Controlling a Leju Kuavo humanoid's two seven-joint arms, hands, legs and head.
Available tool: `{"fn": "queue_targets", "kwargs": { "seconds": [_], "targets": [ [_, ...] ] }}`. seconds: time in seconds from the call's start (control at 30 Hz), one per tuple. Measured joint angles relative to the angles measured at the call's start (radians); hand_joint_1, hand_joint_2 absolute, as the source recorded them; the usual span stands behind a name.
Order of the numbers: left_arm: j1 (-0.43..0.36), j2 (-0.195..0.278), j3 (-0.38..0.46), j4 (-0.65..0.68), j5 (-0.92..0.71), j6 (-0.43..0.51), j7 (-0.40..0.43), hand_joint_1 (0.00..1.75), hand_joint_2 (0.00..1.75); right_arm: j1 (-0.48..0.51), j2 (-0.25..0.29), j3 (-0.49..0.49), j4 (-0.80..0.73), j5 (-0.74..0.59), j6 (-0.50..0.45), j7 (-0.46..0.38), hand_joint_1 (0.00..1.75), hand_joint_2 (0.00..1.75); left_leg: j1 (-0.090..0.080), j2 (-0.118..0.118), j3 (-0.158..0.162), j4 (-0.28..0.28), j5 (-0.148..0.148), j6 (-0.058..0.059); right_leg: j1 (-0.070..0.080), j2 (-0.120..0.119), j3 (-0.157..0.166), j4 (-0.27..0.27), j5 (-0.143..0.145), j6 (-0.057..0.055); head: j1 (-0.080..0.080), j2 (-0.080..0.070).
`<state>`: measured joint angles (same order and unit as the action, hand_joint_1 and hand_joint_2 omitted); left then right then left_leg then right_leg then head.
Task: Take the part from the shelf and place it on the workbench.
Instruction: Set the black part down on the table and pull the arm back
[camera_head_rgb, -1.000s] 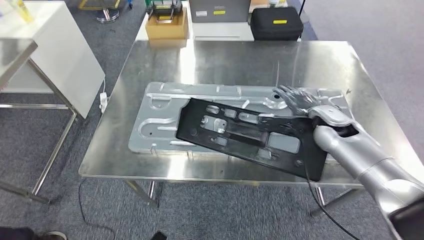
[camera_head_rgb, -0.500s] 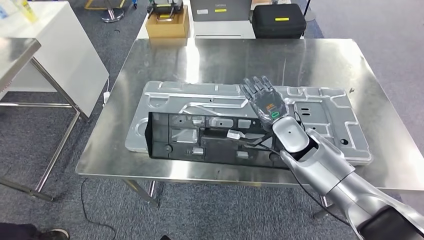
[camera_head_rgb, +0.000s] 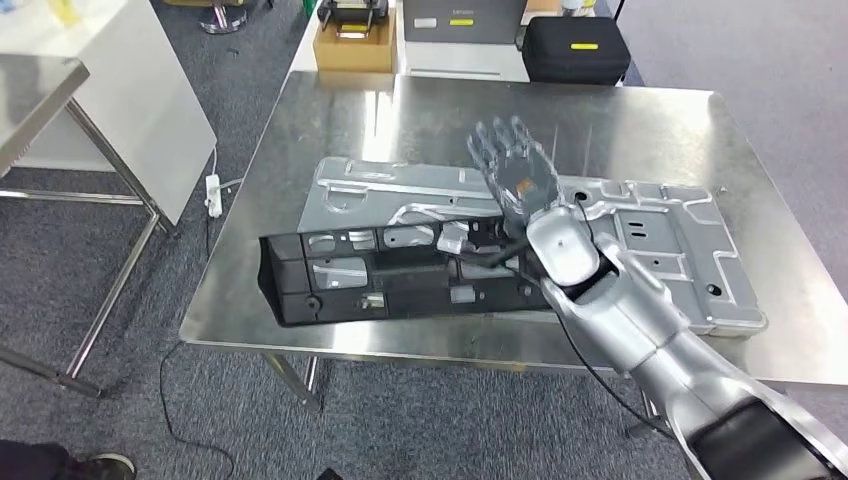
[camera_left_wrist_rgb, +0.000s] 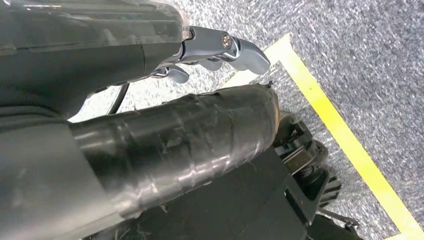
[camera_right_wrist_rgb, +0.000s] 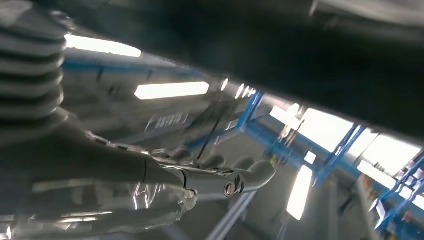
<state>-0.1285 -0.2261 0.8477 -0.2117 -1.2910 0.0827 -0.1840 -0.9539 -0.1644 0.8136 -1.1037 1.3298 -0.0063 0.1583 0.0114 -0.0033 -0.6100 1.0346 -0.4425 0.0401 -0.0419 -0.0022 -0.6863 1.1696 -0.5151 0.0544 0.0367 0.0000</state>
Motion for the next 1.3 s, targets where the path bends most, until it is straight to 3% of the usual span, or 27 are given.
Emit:
{"fn": "queue_targets", "kwargs": {
  "seconds": [0.07,0.1,0.13,0.23,0.3,0.33,0.4,0.47,0.57,0.6,0.63,0.67,0.73,0.8,0.9,0.97,1.07,1.1,1.13,1.17,1.23,1.3],
  "targets": [
    [-0.001,0.000,-0.002,0.000,-0.001,-0.001,0.003,0.00,0.00,-0.017,0.016,-0.018,0.020,-0.035,0.018,0.002,0.00,1.75,-0.010,-0.001,-0.001,0.000,0.001,0.010,0.010,0.000,-0.057,0.127,-0.051,-0.008,0.000,0.000],
    [0.000,0.000,-0.002,0.000,-0.001,-0.002,0.004,0.00,0.00,-0.022,0.023,-0.029,0.032,-0.059,0.028,0.005,0.00,1.75,-0.015,-0.002,-0.001,0.000,0.000,0.014,0.016,0.001,-0.070,0.157,-0.054,-0.013,0.000,0.000],
    [0.000,0.000,-0.003,0.000,-0.001,-0.002,0.005,0.00,0.00,-0.028,0.031,-0.043,0.045,-0.088,0.037,0.011,0.00,1.75,-0.021,-0.005,0.000,0.001,0.000,0.016,0.023,0.001,-0.067,0.150,-0.039,-0.022,0.000,0.000],
    [0.000,-0.004,-0.004,0.000,0.002,-0.002,0.007,0.00,0.00,-0.061,0.056,-0.105,0.088,-0.175,0.050,0.041,0.00,1.75,-0.037,-0.010,-0.001,0.003,0.000,0.019,0.045,0.001,0.014,-0.023,0.048,-0.062,-0.002,0.000],
    [-0.001,-0.008,-0.006,0.000,0.005,0.000,0.009,0.00,0.00,-0.096,0.069,-0.149,0.121,-0.220,0.051,0.064,0.00,1.75,-0.039,-0.010,-0.006,0.005,0.001,0.017,0.055,0.001,0.050,-0.103,0.069,-0.079,-0.005,0.000],
    [-0.001,-0.010,-0.007,0.000,0.006,0.000,0.010,0.00,0.00,-0.113,0.073,-0.169,0.142,-0.241,0.051,0.074,0.00,1.75,-0.038,-0.010,-0.008,0.004,0.002,0.014,0.057,0.000,0.054,-0.111,0.067,-0.081,-0.006,0.000],
    [0.000,-0.010,-0.008,0.000,0.008,0.001,0.013,0.00,0.00,-0.146,0.075,-0.206,0.186,-0.277,0.050,0.091,0.00,1.75,-0.037,-0.011,-0.005,0.001,0.002,0.007,0.054,-0.002,0.062,-0.128,0.074,-0.081,-0.005,0.000],
    [0.003,-0.010,-0.008,0.000,0.008,0.002,0.016,0.00,0.00,-0.177,0.075,-0.238,0.222,-0.298,0.049,0.101,0.00,1.75,-0.037,-0.010,-0.015,0.029,-0.021,-0.007,0.042,-0.005,0.073,-0.148,0.083,-0.082,-0.006,0.000],
    [0.004,-0.009,-0.009,0.000,0.009,0.004,0.016,0.00,0.00,-0.204,0.075,-0.268,0.262,-0.311,0.050,0.106,0.00,1.75,-0.018,-0.006,-0.086,0.187,-0.099,-0.035,0.032,-0.007,0.079,-0.157,0.086,-0.082,-0.008,0.000],
    [0.004,-0.009,-0.009,0.000,0.010,0.004,0.016,0.00,0.00,-0.209,0.075,-0.275,0.277,-0.314,0.053,0.106,0.00,1.75,-0.010,-0.006,-0.109,0.233,-0.111,-0.043,0.030,-0.007,0.079,-0.156,0.086,-0.081,-0.008,0.000],
    [0.004,-0.008,-0.009,0.000,0.010,0.004,0.016,0.00,0.00,-0.216,0.075,-0.282,0.292,-0.315,0.059,0.106,0.00,1.75,-0.003,-0.004,-0.119,0.249,-0.106,-0.051,0.026,-0.007,0.079,-0.154,0.085,-0.078,-0.008,0.000],
    [0.004,-0.008,-0.009,0.000,0.011,0.004,0.016,0.00,0.00,-0.227,0.075,-0.288,0.309,-0.315,0.073,0.105,0.00,1.75,0.003,-0.003,-0.111,0.227,-0.083,-0.058,0.021,-0.006,0.079,-0.150,0.082,-0.073,-0.008,0.000],
    [0.005,-0.008,-0.008,0.000,0.012,0.005,0.016,0.00,0.00,-0.262,0.073,-0.296,0.339,-0.313,0.106,0.105,0.00,1.75,0.012,-0.002,-0.053,0.103,-0.016,-0.069,0.013,-0.006,0.079,-0.140,0.075,-0.060,-0.008,0.000],
    [0.005,-0.007,-0.008,0.000,0.015,0.005,0.015,0.00,0.00,-0.296,0.069,-0.301,0.361,-0.309,0.130,0.103,0.00,1.75,0.012,-0.001,-0.010,0.009,0.013,-0.064,0.012,-0.005,0.075,-0.134,0.071,-0.044,-0.008,0.000],
    [0.004,-0.006,-0.008,0.000,0.020,0.007,0.014,0.00,0.00,-0.316,0.065,-0.304,0.382,-0.312,0.136,0.095,0.00,1.75,0.007,-0.002,-0.004,-0.010,0.013,-0.037,0.014,-0.004,0.074,-0.140,0.075,-0.023,-0.008,0.000],
    [0.003,-0.006,-0.008,0.000,0.024,0.008,0.011,0.00,0.00,-0.320,0.061,-0.309,0.389,-0.327,0.121,0.078,0.00,1.75,0.009,-0.001,0.001,-0.019,0.019,-0.019,0.011,-0.004,0.064,-0.116,0.054,-0.016,-0.008,0.000],
    [0.004,-0.006,-0.008,0.000,0.036,0.011,0.002,0.00,0.00,-0.310,0.050,-0.322,0.381,-0.387,0.076,0.026,0.00,1.75,0.005,0.000,0.003,-0.024,0.021,-0.002,0.013,-0.002,-0.017,0.059,-0.032,-0.015,-0.007,0.000],
    [0.006,-0.006,-0.008,0.000,0.041,0.014,-0.002,0.00,0.00,-0.294,0.042,-0.330,0.367,-0.419,0.061,0.005,0.00,1.75,0.003,-0.001,0.003,-0.023,0.021,0.000,0.015,-0.001,-0.043,0.113,-0.047,-0.015,-0.007,0.000],
    [0.009,-0.006,-0.007,0.000,0.047,0.016,-0.007,0.00,0.00,-0.271,0.033,-0.341,0.343,-0.456,0.044,-0.019,0.00,1.75,0.001,-0.002,0.003,-0.022,0.020,0.002,0.017,-0.001,-0.056,0.136,-0.045,-0.017,-0.007,0.000],
    [0.013,-0.006,-0.005,0.000,0.054,0.018,-0.012,0.00,0.00,-0.244,0.023,-0.352,0.313,-0.494,0.024,-0.043,0.00,1.75,0.000,-0.004,0.003,-0.020,0.019,0.003,0.019,-0.001,-0.051,0.121,-0.024,-0.020,-0.007,0.000],
    [0.019,-0.005,-0.001,0.000,0.063,0.023,-0.022,0.00,0.00,-0.176,0.002,-0.375,0.228,-0.556,-0.038,-0.098,0.00,1.75,-0.004,-0.007,0.004,-0.016,0.015,0.002,0.022,-0.001,0.004,-0.004,0.040,-0.031,-0.007,0.000],
    [0.024,-0.006,0.003,0.000,0.072,0.032,-0.033,0.00,0.00,-0.075,-0.018,-0.405,0.108,-0.609,-0.132,-0.169,0.00,1.75,-0.008,-0.010,0.004,-0.013,0.011,-0.004,0.031,-0.003,0.057,-0.114,0.075,-0.042,-0.007,0.000]
  ]
}}
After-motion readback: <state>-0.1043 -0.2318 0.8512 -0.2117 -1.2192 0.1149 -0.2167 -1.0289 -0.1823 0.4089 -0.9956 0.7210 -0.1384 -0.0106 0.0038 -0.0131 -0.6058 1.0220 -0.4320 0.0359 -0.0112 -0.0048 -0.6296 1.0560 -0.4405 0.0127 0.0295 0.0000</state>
